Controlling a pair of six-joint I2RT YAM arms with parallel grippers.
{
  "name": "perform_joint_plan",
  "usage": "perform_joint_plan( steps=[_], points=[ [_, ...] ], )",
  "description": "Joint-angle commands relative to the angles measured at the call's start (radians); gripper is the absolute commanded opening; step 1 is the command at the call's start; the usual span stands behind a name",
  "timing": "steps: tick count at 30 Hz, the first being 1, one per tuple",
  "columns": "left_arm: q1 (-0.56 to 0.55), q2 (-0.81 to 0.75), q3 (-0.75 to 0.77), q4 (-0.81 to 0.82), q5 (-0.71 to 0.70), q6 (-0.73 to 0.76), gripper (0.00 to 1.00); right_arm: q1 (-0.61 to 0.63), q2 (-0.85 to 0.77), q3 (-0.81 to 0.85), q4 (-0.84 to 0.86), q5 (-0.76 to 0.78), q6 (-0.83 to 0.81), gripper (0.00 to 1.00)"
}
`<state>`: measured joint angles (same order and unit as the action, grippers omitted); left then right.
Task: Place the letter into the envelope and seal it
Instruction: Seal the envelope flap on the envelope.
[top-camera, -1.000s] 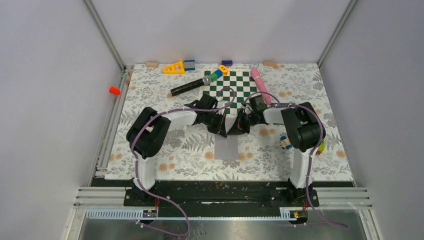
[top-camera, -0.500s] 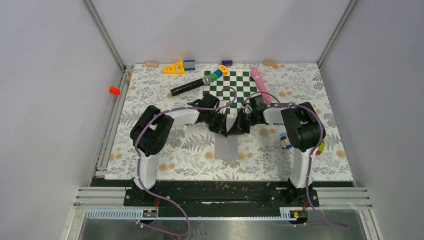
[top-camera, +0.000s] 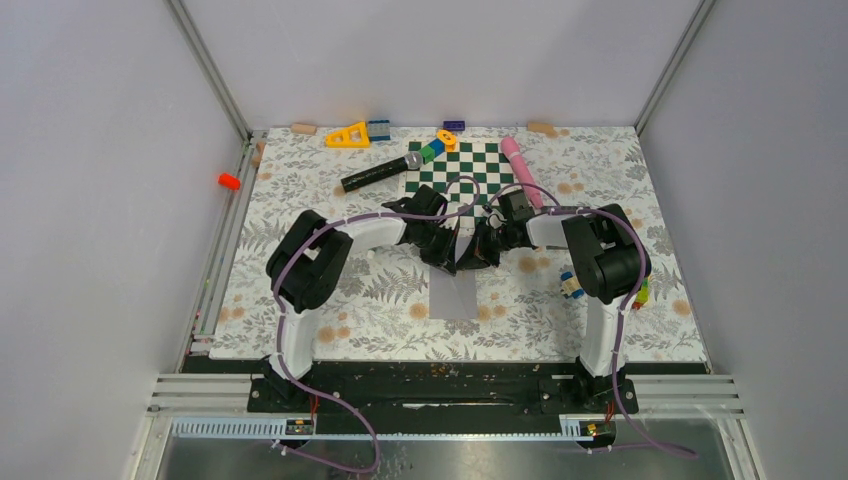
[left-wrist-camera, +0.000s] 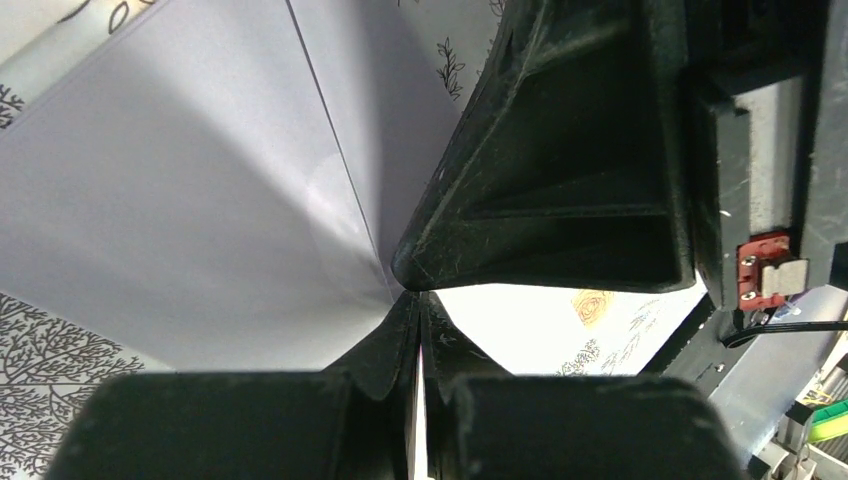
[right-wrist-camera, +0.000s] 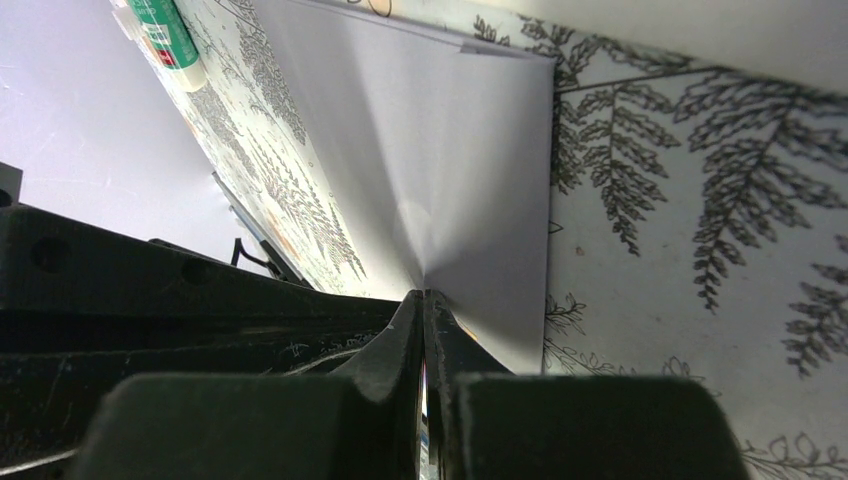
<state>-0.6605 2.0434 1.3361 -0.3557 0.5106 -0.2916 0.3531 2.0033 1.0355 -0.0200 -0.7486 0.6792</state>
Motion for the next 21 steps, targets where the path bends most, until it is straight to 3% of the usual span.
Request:
perform_joint_plan(
  steps=[1,21],
  points=[
    [-0.021,0.031,0.026,-0.041,-0.097,0.038,0.00,0.001,0.008,0.013,-0.070,0.102,-0.037,0.00],
    [-0.044,0.028,0.023,-0.071,-0.117,0.049,0.00,-0.036,-0.049,0.052,-0.093,0.210,0.020,0.00]
  ],
)
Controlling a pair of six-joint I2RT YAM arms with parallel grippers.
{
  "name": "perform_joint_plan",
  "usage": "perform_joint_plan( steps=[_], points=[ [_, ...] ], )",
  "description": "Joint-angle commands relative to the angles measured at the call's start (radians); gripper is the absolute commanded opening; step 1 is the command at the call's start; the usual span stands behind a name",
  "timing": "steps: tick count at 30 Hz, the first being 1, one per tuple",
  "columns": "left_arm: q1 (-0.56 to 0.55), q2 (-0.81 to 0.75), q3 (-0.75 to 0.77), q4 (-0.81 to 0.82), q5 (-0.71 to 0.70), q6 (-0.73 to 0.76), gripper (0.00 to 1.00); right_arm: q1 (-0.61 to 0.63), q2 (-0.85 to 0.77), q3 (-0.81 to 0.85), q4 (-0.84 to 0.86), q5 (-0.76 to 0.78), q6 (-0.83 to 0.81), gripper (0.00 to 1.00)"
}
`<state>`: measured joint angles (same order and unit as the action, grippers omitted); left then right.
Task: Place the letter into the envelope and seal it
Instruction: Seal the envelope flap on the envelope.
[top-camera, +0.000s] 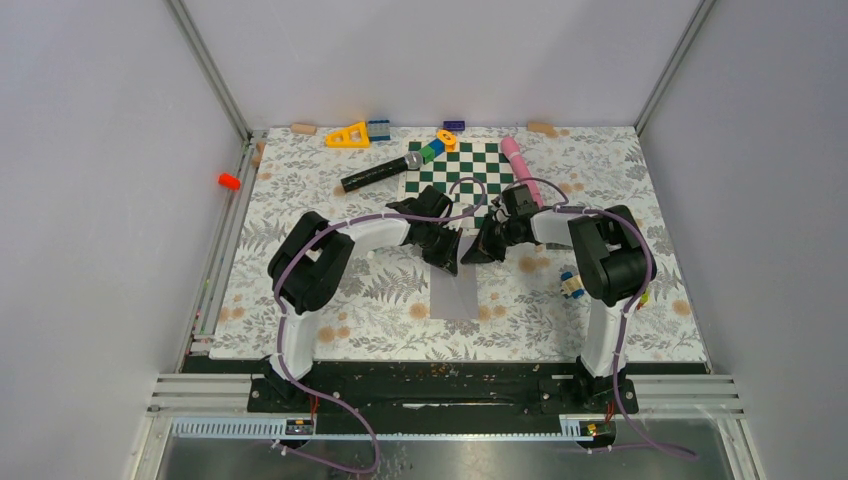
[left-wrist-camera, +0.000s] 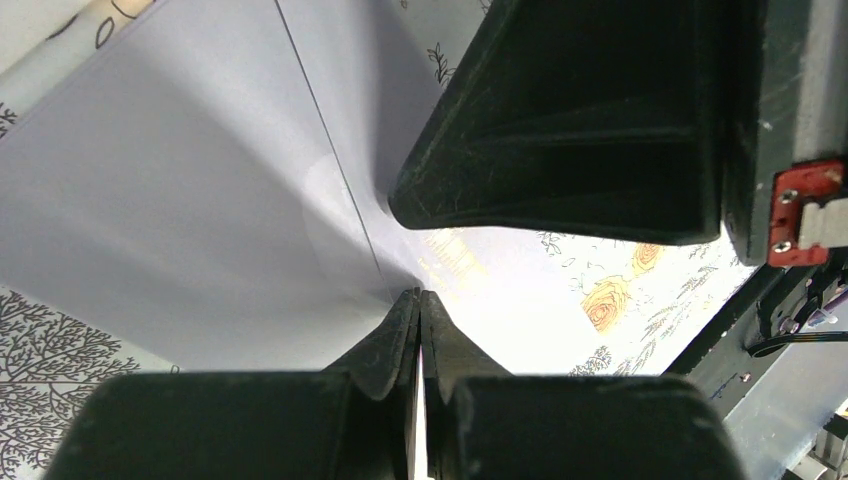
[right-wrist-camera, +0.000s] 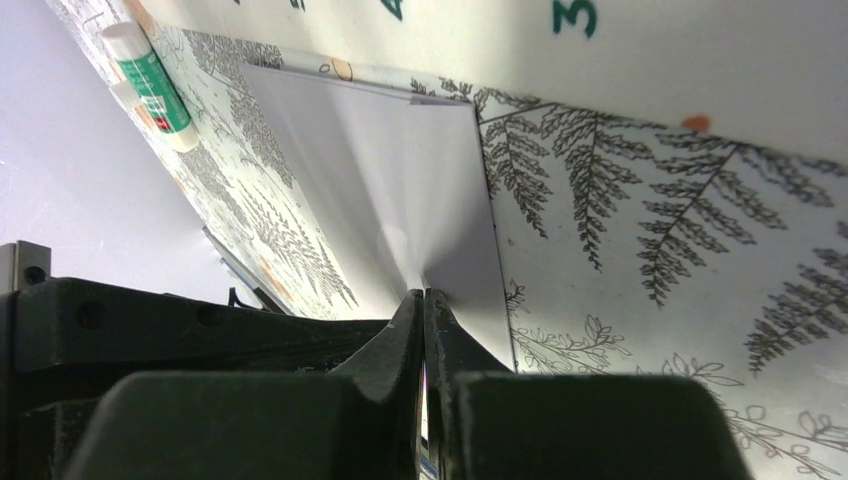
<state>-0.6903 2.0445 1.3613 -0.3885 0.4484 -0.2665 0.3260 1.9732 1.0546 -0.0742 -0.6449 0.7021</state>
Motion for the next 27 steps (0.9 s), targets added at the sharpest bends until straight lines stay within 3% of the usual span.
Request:
perform_joint_plan(
  steps=[1,11,27],
  points=[
    [-0.014,0.026,-0.001,-0.038,-0.056,0.024,0.00,-0.008,-0.016,0.037,-0.044,0.106,-0.003,0.00],
    [-0.020,0.027,-0.003,-0.038,-0.049,0.024,0.00,-0.008,0.002,0.075,-0.055,0.160,-0.008,0.00],
    [-0.021,0.039,0.006,-0.049,-0.071,0.018,0.00,0.066,0.038,0.120,-0.168,0.092,-0.103,0.00]
  ],
)
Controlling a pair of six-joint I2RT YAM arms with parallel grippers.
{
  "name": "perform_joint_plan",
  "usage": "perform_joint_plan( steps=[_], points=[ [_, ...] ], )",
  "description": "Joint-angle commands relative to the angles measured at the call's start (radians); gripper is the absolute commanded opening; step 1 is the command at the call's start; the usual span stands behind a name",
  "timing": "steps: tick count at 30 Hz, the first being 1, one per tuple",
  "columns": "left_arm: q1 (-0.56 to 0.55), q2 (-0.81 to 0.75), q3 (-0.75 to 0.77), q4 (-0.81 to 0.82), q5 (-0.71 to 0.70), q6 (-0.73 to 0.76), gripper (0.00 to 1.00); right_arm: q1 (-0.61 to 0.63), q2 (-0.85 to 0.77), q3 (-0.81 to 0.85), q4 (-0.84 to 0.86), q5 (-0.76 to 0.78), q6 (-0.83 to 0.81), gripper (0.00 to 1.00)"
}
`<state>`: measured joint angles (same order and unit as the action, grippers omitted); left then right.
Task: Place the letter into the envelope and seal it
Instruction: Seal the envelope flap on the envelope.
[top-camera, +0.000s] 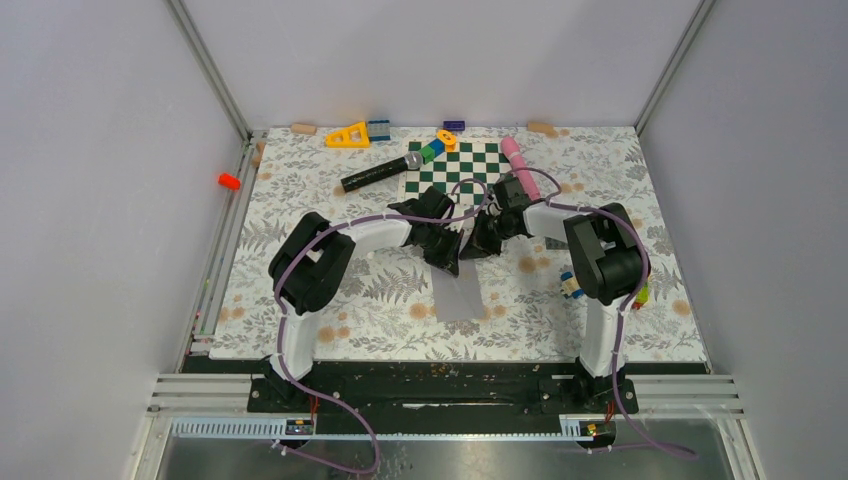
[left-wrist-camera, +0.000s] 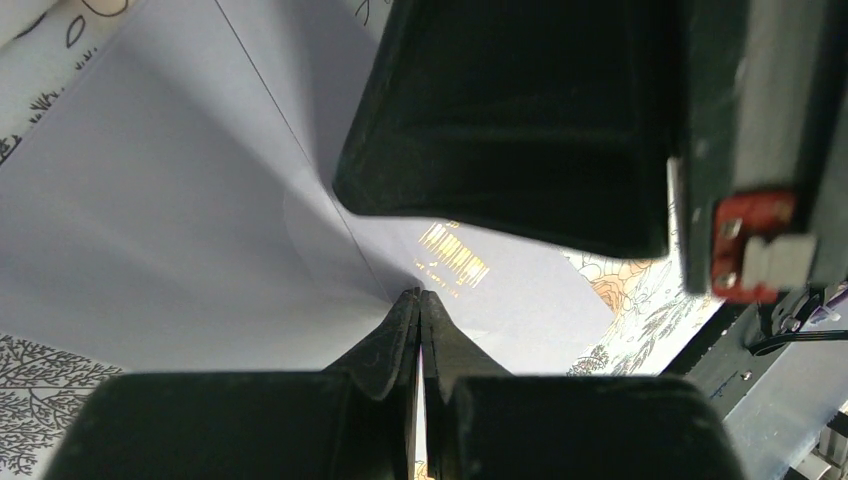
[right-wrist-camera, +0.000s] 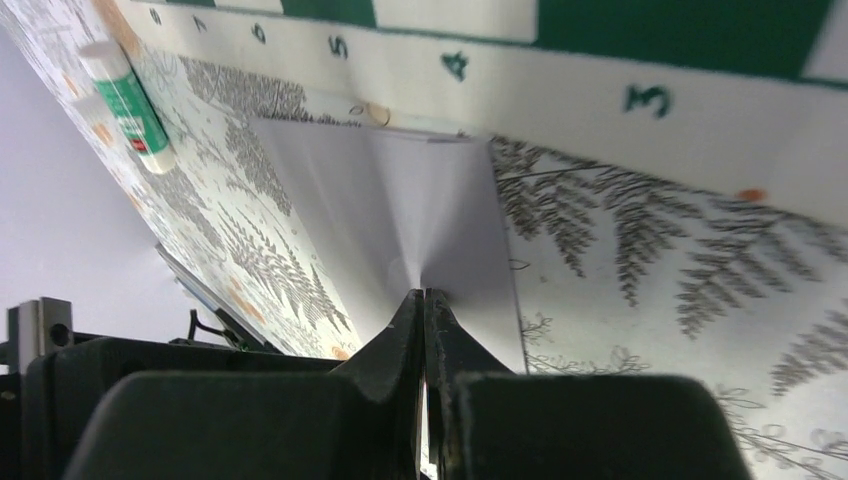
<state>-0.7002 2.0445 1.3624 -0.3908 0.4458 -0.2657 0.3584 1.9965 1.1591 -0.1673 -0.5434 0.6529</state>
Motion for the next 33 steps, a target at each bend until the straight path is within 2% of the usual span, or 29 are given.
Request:
perform_joint_plan(
  steps=[1,12,19,33],
  points=[
    [-0.012,0.039,0.006,-0.048,-0.070,0.017,0.00,0.035,0.011,0.014,-0.086,-0.015,-0.065,0.00],
    [-0.011,0.039,0.003,-0.056,-0.084,0.018,0.00,-0.020,-0.085,-0.046,-0.194,0.002,-0.213,0.00],
    [-0.012,0.047,0.013,-0.059,-0.085,0.010,0.00,0.002,-0.089,-0.073,-0.216,-0.114,-0.279,0.00],
    [-0.016,0.043,0.017,-0.062,-0.083,0.006,0.00,0.076,-0.034,-0.044,-0.178,-0.099,-0.244,0.00]
  ],
)
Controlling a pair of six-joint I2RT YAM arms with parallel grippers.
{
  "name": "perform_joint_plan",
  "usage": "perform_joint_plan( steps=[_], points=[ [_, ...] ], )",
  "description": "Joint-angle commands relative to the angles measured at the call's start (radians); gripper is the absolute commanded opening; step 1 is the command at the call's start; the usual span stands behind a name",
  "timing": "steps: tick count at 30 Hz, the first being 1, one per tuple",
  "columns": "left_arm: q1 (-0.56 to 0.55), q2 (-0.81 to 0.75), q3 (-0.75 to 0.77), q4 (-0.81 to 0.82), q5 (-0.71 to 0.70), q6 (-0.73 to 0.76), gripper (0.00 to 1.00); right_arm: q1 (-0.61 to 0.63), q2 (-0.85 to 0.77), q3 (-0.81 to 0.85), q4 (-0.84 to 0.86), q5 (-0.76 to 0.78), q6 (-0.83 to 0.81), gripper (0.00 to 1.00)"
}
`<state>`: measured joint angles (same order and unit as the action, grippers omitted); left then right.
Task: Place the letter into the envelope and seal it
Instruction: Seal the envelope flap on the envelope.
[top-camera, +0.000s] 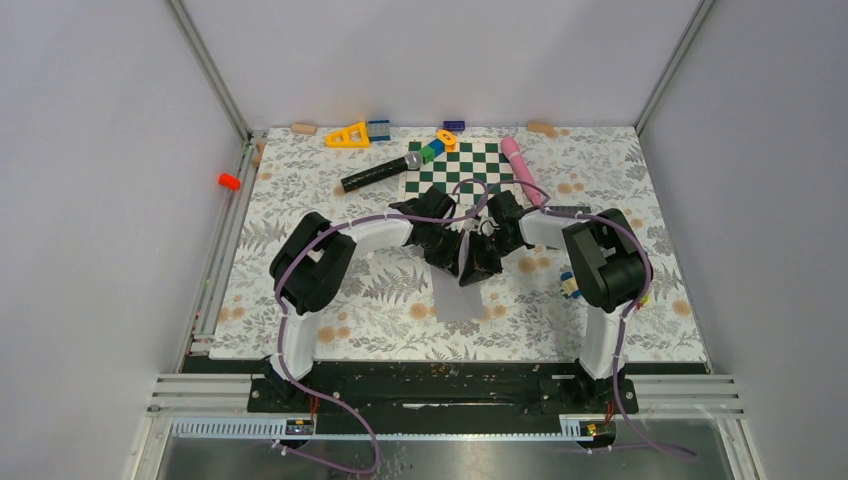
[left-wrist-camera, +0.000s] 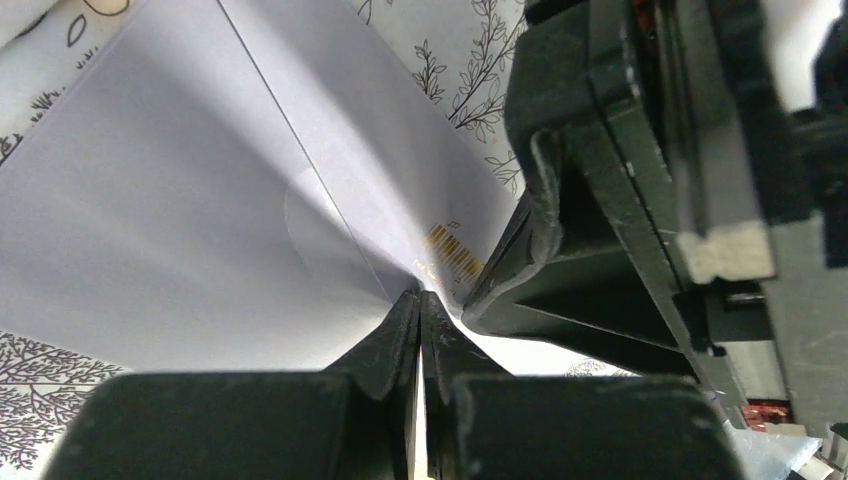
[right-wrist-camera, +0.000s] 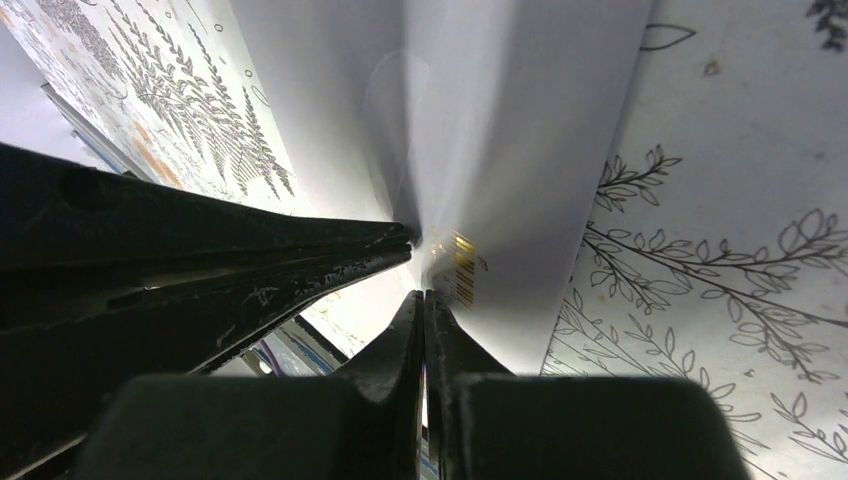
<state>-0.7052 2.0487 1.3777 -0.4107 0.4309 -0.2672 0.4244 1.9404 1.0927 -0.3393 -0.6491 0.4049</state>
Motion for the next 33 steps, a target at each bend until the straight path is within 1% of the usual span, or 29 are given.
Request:
perform_joint_plan(
  steps=[1,14,20,28,33],
  points=[
    [-0.011,0.039,0.001,-0.043,-0.067,0.008,0.00,0.012,0.025,0.026,-0.007,0.010,0.003,0.00],
    [-0.013,0.035,0.000,-0.045,-0.068,0.007,0.00,0.025,0.051,0.035,0.008,0.014,0.031,0.00],
    [-0.013,0.033,-0.002,-0.045,-0.071,0.011,0.00,0.022,0.022,0.027,-0.049,0.020,-0.032,0.00],
    [-0.013,0.031,-0.003,-0.045,-0.074,0.013,0.00,0.017,0.000,0.021,-0.178,0.014,-0.160,0.00],
    [-0.013,0.031,-0.002,-0.045,-0.072,0.013,0.00,0.015,-0.006,0.002,-0.181,0.011,-0.177,0.00]
  ],
)
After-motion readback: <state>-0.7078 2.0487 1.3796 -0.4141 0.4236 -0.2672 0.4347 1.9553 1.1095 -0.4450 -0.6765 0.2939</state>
